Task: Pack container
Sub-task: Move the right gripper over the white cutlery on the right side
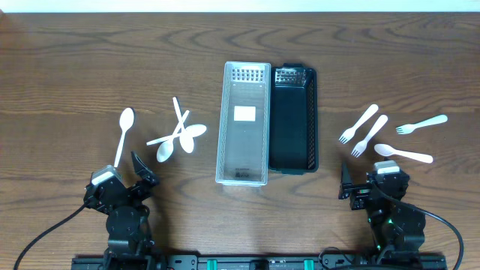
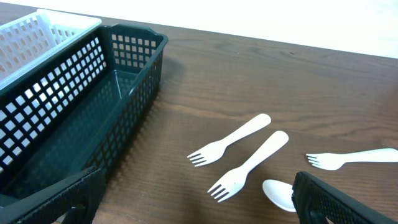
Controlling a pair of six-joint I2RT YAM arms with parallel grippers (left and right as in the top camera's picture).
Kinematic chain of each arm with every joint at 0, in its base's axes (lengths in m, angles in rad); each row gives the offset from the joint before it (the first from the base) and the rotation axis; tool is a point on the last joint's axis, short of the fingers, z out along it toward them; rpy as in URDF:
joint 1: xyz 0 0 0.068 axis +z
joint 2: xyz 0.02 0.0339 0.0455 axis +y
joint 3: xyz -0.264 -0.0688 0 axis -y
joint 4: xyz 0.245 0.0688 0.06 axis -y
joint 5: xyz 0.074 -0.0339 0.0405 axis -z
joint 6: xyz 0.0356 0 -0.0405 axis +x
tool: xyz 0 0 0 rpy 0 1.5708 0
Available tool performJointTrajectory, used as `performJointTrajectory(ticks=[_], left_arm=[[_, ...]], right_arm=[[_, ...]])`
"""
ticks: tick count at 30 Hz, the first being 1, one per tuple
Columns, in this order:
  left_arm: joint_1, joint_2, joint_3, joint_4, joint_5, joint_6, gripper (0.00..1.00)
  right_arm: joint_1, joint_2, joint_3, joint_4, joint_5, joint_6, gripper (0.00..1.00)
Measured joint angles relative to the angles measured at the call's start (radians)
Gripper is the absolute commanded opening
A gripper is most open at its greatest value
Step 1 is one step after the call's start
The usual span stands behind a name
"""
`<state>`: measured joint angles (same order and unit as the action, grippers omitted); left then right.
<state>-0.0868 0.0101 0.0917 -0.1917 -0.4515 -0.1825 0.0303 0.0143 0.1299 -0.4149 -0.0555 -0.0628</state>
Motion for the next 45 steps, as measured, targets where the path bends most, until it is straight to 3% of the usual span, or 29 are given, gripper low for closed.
performJointTrajectory(ticks=[18,23,35,41,45], left_arm=[[0.0,0.0,0.0,0.0,0.0,-0.001,0.98],[0.0,0.0,0.0,0.0,0.008,-0.023,0.98],[0.0,0.006,0.008,-0.013,0.268,-0.14,0.98],[0.0,0.143,0.169,-0.117,0.314,-0.158,0.98],[0.0,0.317,0.372,-0.248,0.322,-0.159,0.98]], right_arm=[[0.0,0.0,0.0,0.003,-0.002,0.0,0.99],[0.0,0.0,0.0,0.01,-0.106,0.071,0.99],[0.0,0.003,0.006,0.011,-0.354,0.235,0.99],[0.0,0.151,0.18,-0.008,-0.317,0.249,0.99],[0.0,0.36,0.386,-0.108,-0.276,0.238,0.99]])
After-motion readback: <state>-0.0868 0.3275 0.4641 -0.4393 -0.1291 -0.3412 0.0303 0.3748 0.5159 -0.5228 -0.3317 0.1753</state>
